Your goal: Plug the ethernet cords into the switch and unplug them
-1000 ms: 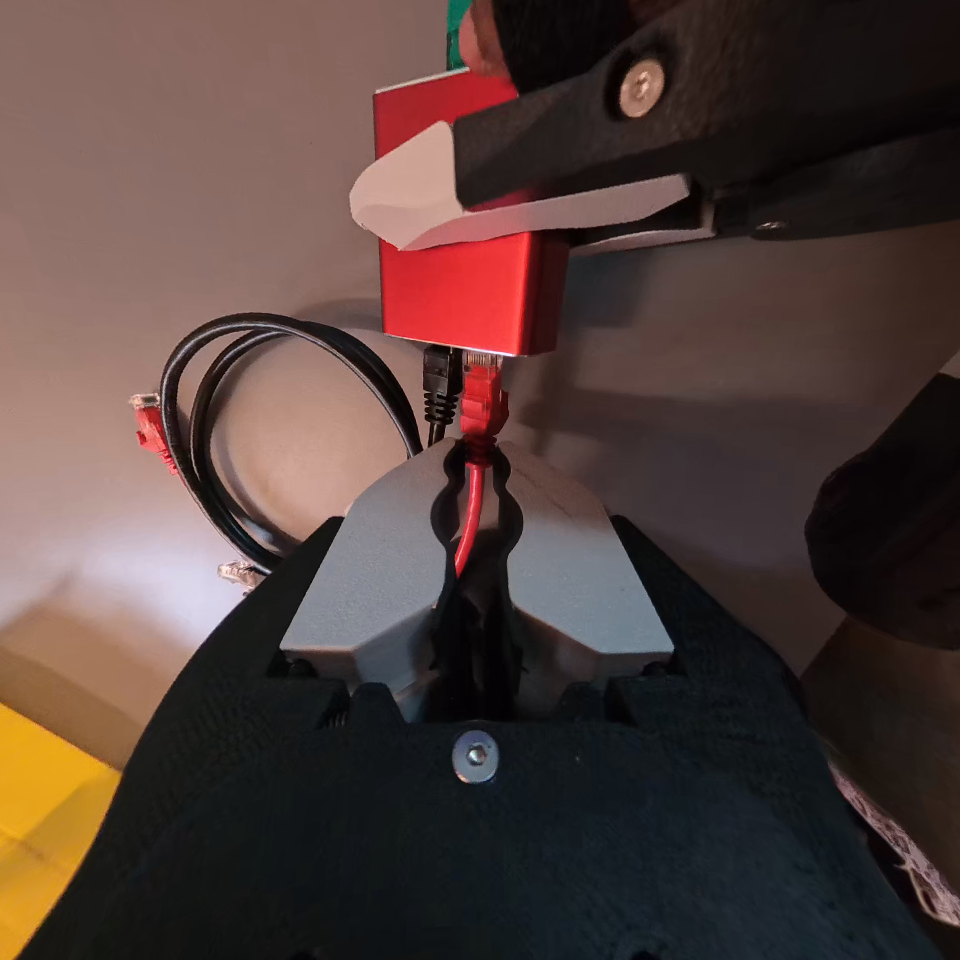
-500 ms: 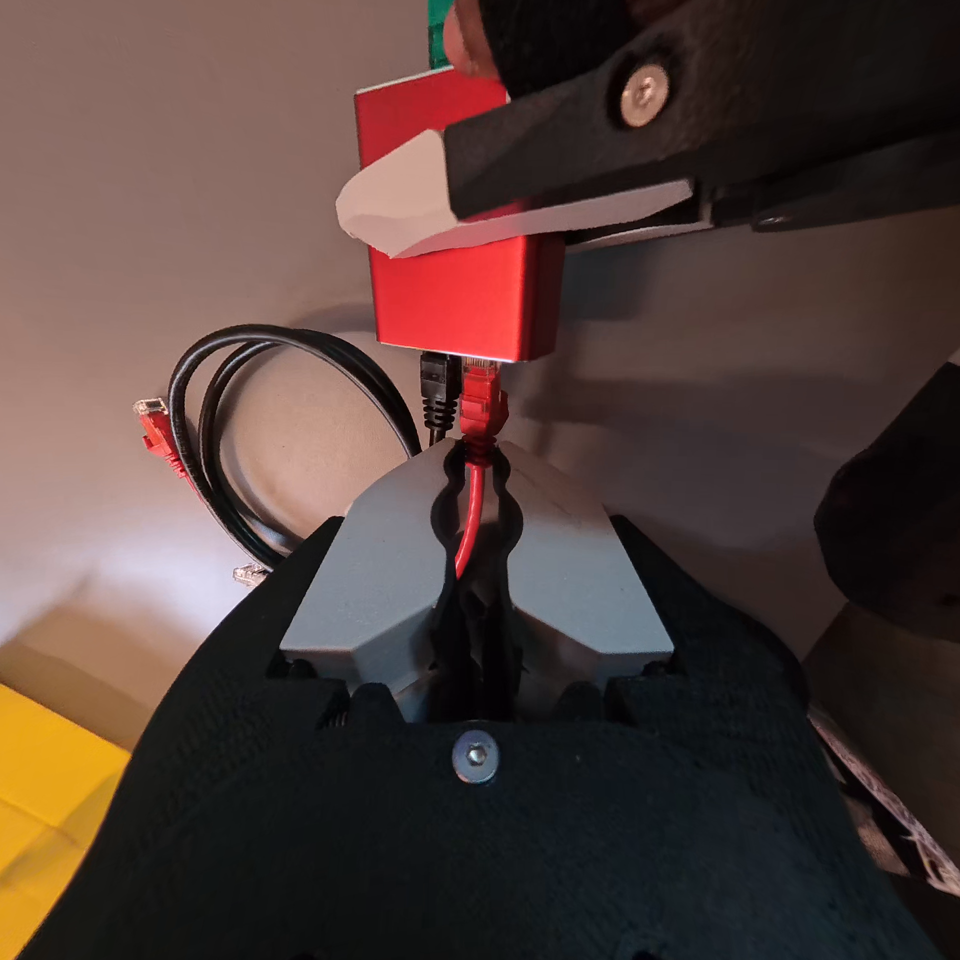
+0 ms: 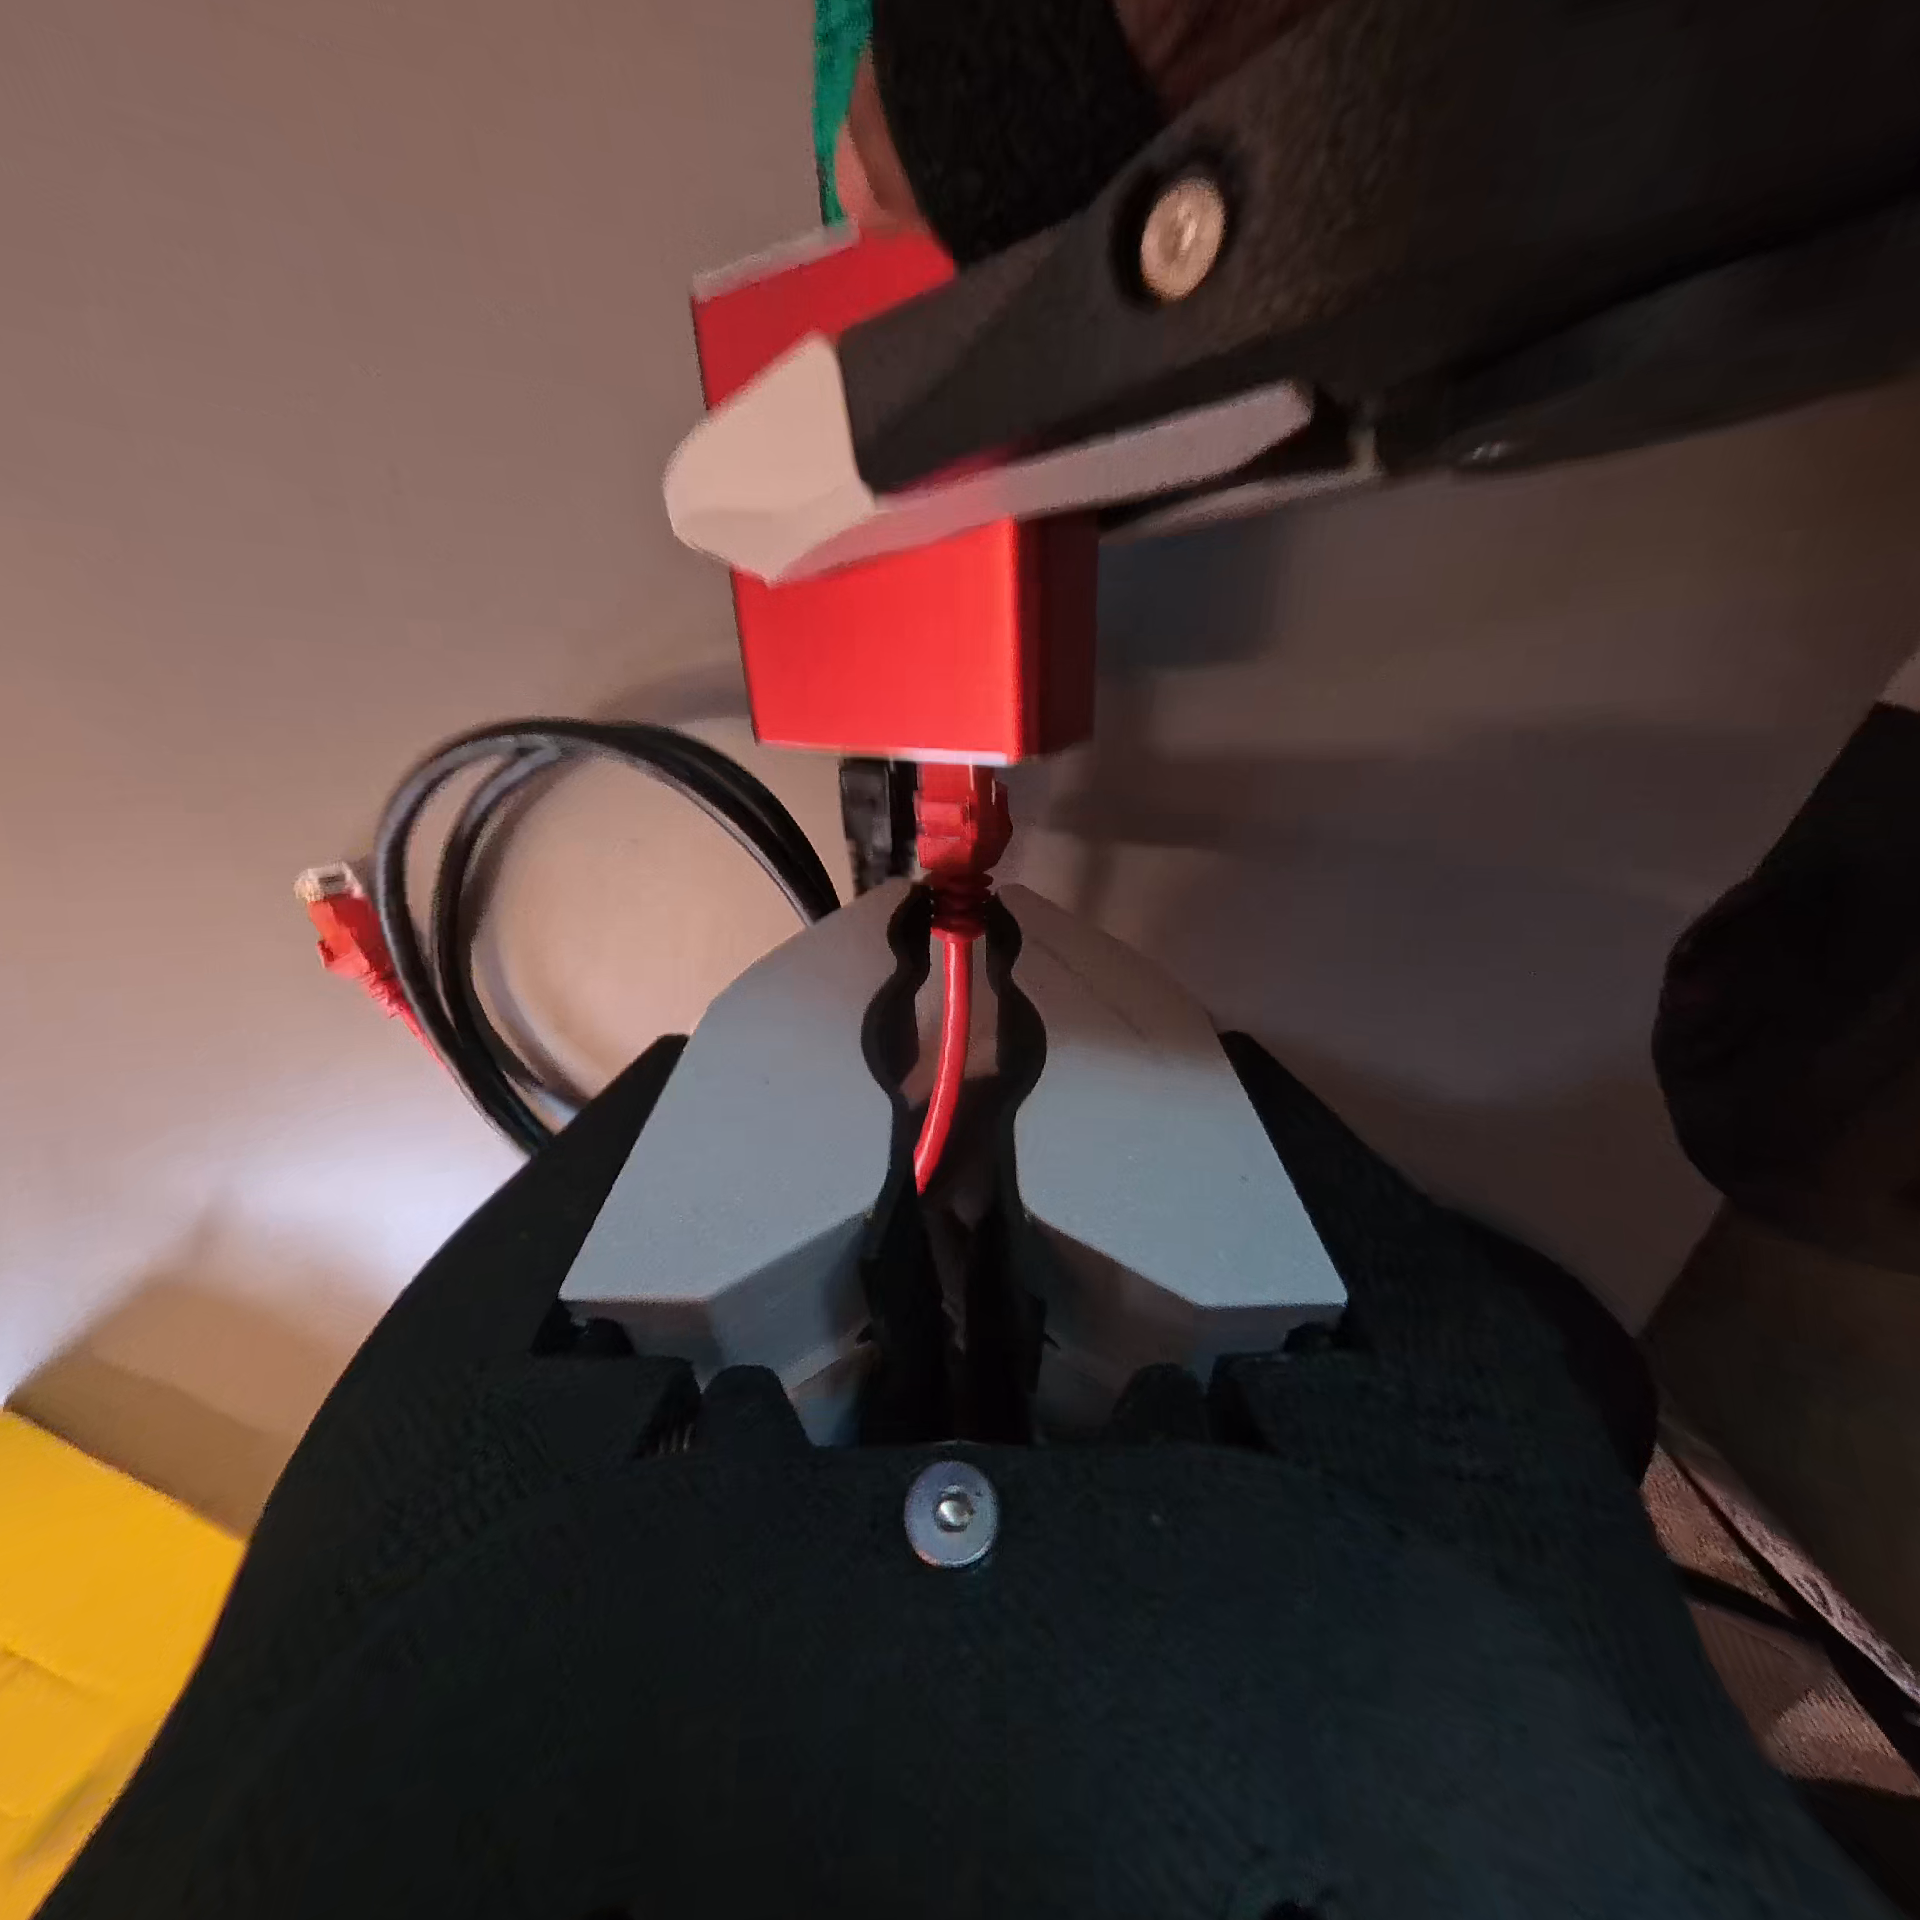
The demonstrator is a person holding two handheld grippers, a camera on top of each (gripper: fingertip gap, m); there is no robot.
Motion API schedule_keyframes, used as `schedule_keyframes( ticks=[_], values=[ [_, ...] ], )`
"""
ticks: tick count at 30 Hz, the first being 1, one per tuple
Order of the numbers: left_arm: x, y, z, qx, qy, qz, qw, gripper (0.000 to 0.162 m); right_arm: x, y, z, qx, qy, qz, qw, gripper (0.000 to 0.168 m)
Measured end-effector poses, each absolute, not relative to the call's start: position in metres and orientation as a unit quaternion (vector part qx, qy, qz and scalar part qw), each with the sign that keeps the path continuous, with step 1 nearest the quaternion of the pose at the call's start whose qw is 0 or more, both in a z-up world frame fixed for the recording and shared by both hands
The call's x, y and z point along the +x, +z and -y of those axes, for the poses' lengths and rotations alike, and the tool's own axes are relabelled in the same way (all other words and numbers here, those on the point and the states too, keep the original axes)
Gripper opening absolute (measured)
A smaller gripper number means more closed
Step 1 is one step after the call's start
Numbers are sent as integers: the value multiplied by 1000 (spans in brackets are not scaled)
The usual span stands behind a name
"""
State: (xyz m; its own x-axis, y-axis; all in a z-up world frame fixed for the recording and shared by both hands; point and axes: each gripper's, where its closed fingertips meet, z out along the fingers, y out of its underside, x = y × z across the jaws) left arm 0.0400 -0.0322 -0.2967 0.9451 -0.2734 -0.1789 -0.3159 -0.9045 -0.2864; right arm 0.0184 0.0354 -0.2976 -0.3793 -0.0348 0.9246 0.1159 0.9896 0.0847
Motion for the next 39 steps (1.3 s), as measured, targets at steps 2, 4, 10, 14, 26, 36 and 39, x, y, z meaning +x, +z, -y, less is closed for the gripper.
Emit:
schedule_keyframes(
  ticks=[2,4,10,14,26,36,39],
  values=[
    [41,-296,32,-971,65,-161,163,10,20,-299,-33,-28,-54,832,552,29],
    [42,-295,31,-968,70,-171,172,10,21,-300,-33,-31,-48,833,550,29],
    [40,-290,29,-966,61,-140,208,8,21,-298,-30,-53,-41,835,546,28],
    [40,-292,30,-966,59,-145,204,8,22,-299,-25,-47,-39,839,541,28],
    [29,-265,21,-940,44,-96,325,29,12,-283,-34,-61,-1,833,550,29],
    [-33,-109,85,-631,87,105,763,76,11,-251,-80,-208,119,813,531,28],
    [-39,-115,101,-586,70,144,794,76,10,-233,-82,-278,226,785,505,29]
  ],
)
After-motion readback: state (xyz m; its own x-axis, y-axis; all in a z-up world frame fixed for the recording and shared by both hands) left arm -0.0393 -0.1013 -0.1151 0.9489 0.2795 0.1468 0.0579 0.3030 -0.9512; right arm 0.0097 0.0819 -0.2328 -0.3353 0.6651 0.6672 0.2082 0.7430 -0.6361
